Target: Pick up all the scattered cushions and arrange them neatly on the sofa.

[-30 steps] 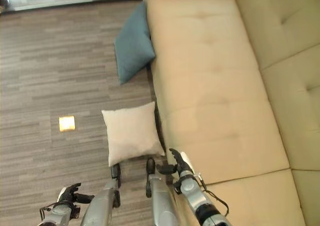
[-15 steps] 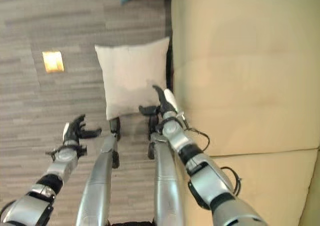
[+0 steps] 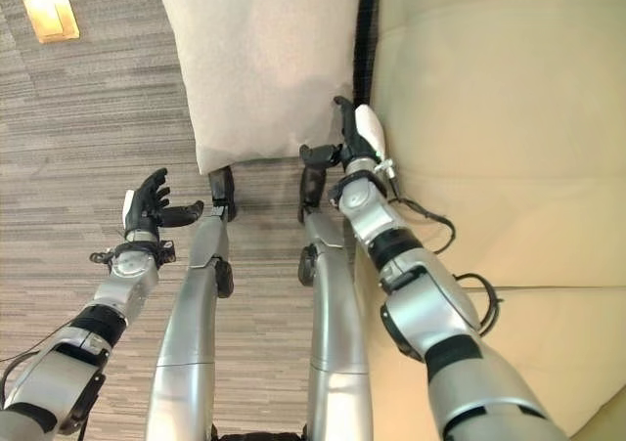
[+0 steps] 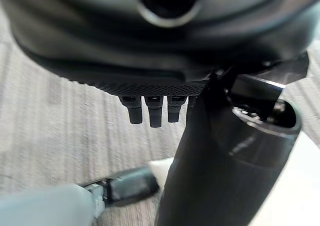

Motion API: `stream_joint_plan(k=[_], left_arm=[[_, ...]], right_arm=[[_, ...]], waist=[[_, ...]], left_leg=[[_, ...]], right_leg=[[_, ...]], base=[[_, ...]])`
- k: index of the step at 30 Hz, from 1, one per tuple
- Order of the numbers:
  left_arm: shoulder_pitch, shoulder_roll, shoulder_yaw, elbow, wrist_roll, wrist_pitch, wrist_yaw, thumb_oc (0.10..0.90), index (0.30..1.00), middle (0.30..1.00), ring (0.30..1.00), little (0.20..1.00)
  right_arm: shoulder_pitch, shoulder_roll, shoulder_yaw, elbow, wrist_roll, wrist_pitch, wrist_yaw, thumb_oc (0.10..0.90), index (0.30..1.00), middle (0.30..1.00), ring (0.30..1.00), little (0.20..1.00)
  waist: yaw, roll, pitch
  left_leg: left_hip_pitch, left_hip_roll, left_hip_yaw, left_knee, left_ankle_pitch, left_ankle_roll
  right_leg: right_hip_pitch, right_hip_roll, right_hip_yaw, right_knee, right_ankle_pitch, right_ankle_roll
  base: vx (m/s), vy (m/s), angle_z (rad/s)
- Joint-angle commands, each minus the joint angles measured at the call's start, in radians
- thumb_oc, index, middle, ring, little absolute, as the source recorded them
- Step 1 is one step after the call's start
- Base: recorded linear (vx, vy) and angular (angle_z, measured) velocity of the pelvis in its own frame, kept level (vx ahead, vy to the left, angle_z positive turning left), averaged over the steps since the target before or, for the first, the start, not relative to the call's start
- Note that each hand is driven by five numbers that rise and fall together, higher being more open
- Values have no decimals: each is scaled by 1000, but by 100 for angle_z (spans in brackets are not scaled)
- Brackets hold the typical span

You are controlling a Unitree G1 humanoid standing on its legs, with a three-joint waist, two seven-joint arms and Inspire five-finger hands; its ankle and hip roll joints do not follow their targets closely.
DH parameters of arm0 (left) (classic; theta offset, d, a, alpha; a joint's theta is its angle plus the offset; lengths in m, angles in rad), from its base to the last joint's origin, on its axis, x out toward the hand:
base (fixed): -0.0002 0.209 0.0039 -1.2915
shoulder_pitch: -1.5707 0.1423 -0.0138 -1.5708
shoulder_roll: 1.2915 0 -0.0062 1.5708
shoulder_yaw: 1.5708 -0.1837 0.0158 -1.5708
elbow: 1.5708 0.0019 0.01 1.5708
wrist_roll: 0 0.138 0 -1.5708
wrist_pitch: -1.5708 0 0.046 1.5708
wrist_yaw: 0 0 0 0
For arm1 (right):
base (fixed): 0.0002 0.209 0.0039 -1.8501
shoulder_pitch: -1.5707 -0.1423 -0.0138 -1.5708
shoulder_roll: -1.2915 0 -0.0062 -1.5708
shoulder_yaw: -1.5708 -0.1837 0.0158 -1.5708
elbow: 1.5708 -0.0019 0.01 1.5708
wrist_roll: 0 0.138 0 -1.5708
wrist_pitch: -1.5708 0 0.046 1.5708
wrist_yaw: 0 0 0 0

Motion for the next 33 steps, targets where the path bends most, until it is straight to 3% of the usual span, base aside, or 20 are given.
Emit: stream_joint_plan(k=[1, 2, 3, 4, 5, 14, 23, 24, 25, 27, 33], left_arm=[[81, 50, 30, -78, -16, -59, 42, 800, 900, 900, 900, 900], [94, 52, 24, -89, -16, -60, 42, 800, 900, 900, 900, 900], [103, 54, 23, -101, -15, -58, 41, 800, 900, 900, 900, 900], [98, 57, 26, -107, -16, -60, 42, 800, 900, 900, 900, 900], [111, 57, 18, -116, -14, -64, 42, 800, 900, 900, 900, 900], [133, 45, -4, -152, -18, -69, 33, 800, 900, 900, 900, 900], [124, 39, -33, -153, -12, -75, 27, 800, 900, 900, 900, 900], [125, 41, -31, -156, -17, -77, 29, 800, 900, 900, 900, 900], [126, 43, -30, -156, -20, -78, 30, 800, 900, 900, 900, 900], [132, 48, -25, -170, -21, -81, 33, 800, 900, 900, 900, 900], [160, 56, 9, -182, -19, -76, 47, 800, 900, 900, 900, 900]], right_arm=[[-42, -38, 17, -30, 49, -33, -46, 800, 900, 900, 900, 900], [-47, -41, 17, -34, 59, -32, -50, 800, 900, 900, 900, 900], [-58, -46, 16, -37, 67, -34, -51, 800, 900, 900, 900, 900], [-85, -52, 17, -38, 78, -37, -52, 800, 900, 900, 900, 900], [-92, -55, 21, -33, 86, -37, -53, 800, 900, 900, 900, 900], [-183, -38, 41, -10, 155, -64, -36, 800, 900, 900, 900, 900], [-229, 88, 92, -12, 206, -97, -9, 800, 900, 900, 900, 900], [-227, 116, 88, -38, 241, -124, -7, 549, 524, 524, 524, 524], [-222, 130, 84, -53, 261, -131, -5, 400, 300, 300, 300, 300], [-194, 167, 71, -115, 306, -171, -11, 400, 300, 300, 300, 300], [-142, 174, 31, -181, 329, -192, -22, 400, 300, 300, 300, 300]], waist=[[-6, 53, -27], [-2, 56, -27], [0, 58, -27], [3, 58, -27], [7, 60, -27], [35, 73, -27], [61, 92, -27], [64, 95, -27], [65, 96, -27], [63, 95, -27], [54, 90, -27]], left_leg=[[-60, -36, 33, 143, -185, 76], [-42, -35, 27, 151, -215, 71], [-49, -35, 24, 152, -216, 71], [-88, -35, 27, 144, -182, 77], [-69, -34, 18, 151, -214, 71], [-89, -36, 5, 136, -204, 69], [-103, -40, -11, 130, -196, 68], [-108, -40, -15, 128, -193, 66], [-112, -40, -17, 129, -192, 65], [-117, -39, -23, 124, -187, 61], [-119, -41, -34, 114, -180, 56]], right_leg=[[-17, -4, 111, -94, 3, 133], [-1, -3, 114, -77, -32, 139], [-11, -1, 114, -73, -37, 139], [-48, -1, 109, -84, -2, 133], [-31, -1, 111, -66, -42, 139], [-63, 1, 104, -51, -55, 137], [-85, 1, 102, -36, -65, 132], [-95, 1, 101, -30, -66, 131], [-97, 3, 100, -29, -68, 129], [-99, 3, 95, -26, -71, 127], [-95, 12, 91, -23, -73, 121]], base=[[71, 2, 8], [35, -13, 6], [34, -7, 2], [38, -17, -1], [32, -15, -1], [19, 5, 1], [0, 0, 0], [22, 6, 4], [25, 6, 4], [4, -18, 4], [-7, -33, 4]])
